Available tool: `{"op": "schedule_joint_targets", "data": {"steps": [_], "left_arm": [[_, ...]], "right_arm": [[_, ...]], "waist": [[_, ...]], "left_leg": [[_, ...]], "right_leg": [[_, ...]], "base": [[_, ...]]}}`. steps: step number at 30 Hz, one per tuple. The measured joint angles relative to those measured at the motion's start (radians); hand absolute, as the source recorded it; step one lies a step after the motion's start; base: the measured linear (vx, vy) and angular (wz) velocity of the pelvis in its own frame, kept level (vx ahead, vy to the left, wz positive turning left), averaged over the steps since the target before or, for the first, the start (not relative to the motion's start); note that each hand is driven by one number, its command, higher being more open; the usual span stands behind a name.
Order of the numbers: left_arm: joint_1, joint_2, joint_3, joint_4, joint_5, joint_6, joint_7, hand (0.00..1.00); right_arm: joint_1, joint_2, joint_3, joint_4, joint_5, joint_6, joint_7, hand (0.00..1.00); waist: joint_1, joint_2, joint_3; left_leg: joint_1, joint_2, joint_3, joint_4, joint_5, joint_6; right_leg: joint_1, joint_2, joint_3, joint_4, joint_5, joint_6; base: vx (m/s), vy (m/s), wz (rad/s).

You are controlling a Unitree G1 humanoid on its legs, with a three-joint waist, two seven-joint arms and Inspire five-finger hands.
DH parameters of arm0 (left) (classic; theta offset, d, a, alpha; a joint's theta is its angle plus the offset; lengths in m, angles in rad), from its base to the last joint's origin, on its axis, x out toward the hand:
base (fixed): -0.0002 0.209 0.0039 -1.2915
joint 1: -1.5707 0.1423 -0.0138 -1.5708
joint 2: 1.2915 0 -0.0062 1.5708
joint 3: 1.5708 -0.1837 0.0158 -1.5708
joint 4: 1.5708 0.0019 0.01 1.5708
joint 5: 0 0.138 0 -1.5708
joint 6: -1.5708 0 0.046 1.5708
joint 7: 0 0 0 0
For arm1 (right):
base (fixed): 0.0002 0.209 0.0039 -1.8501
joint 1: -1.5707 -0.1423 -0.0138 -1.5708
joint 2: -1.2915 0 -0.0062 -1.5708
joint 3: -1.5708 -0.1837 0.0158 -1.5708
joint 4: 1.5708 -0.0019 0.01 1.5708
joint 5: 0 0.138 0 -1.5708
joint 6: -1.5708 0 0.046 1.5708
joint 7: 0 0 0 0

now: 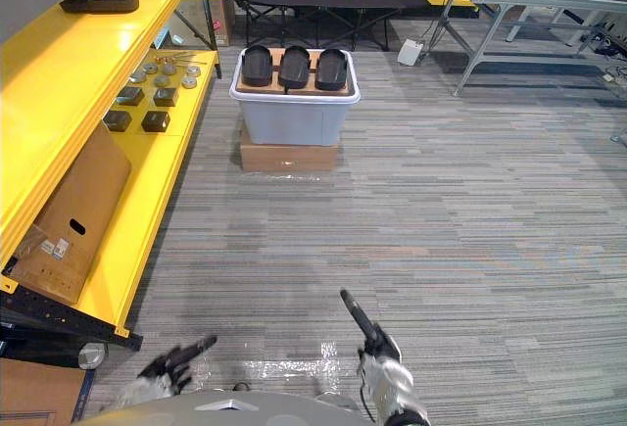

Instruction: Walk over and take three plastic housings, then place them on the shelf

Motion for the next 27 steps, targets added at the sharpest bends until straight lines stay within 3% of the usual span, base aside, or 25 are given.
{"op": "schedule_joint_targets", "data": {"steps": [6,10,13,17,19,22,27], "left_arm": [[-0.097,-0.011,-0.056,-0.042,-0.041,-0.001,-0.017,1.0],[-0.067,-0.013,-0.078,-0.041,-0.041,-0.001,-0.013,1.0],[-0.038,-0.019,-0.084,-0.037,-0.043,-0.002,0.017,1.0],[-0.015,-0.035,-0.081,-0.038,-0.143,-0.058,0.085,1.0],[0.016,-0.046,-0.064,-0.053,-0.154,-0.116,0.102,1.0],[0.048,-0.049,-0.046,-0.067,-0.149,-0.138,0.118,1.0],[0.089,-0.067,-0.038,-0.111,-0.14,-0.155,0.12,1.0]], "right_arm": [[-0.09,0.001,0.048,-0.007,0.055,-0.01,0.072,1.0],[-0.087,0.002,0.058,-0.004,0.054,-0.005,0.076,1.0],[-0.078,0.001,0.061,-0.004,0.055,-0.008,0.077,1.0],[-0.057,0.003,0.066,-0.004,0.057,-0.02,0.055,1.0],[-0.04,0.007,0.064,-0.005,0.046,-0.031,0.051,1.0],[-0.016,0.022,0.064,-0.008,0.015,-0.073,0.028,1.0],[0.024,0.033,0.065,-0.043,0.018,-0.081,0.0,1.0]], "waist": [[-0.005,0.0,0.001],[-0.025,0.001,0.002],[-0.029,0.0,0.002],[-0.027,0.0,0.003],[-0.028,0.0,0.003],[-0.029,-0.001,0.004],[-0.027,-0.001,0.009]], "left_leg": [[0.004,-0.007,0.008,0.003,-0.001,-0.001],[0.009,-0.004,0.008,0.003,-0.001,-0.038],[0.022,-0.002,0.01,0.003,-0.002,-0.043],[0.021,-0.001,0.01,0.003,-0.001,-0.043],[0.021,-0.002,0.01,0.001,-0.001,-0.042],[0.019,-0.002,0.012,-0.001,0.004,-0.034],[0.01,-0.002,0.009,-0.001,0.015,-0.016]], "right_leg": [[0.003,-0.007,0.0,-0.005,0.007,0.01],[0.008,-0.007,-0.009,-0.005,0.014,0.02],[0.022,-0.006,-0.008,-0.005,0.015,0.022],[0.022,-0.006,-0.008,-0.004,0.015,0.022],[0.019,-0.006,-0.007,-0.004,0.017,0.02],[0.016,-0.006,-0.007,-0.004,0.016,0.018],[0.012,-0.004,-0.016,-0.005,0.014,0.009]], "base": [[0.0,0.024,-0.02],[0.0,0.0,0.0],[0.0,0.0,0.0],[-0.06,0.005,0.01],[-0.08,0.008,-0.04],[-0.09,0.003,-0.03],[-0.08,0.006,0.05]]}}
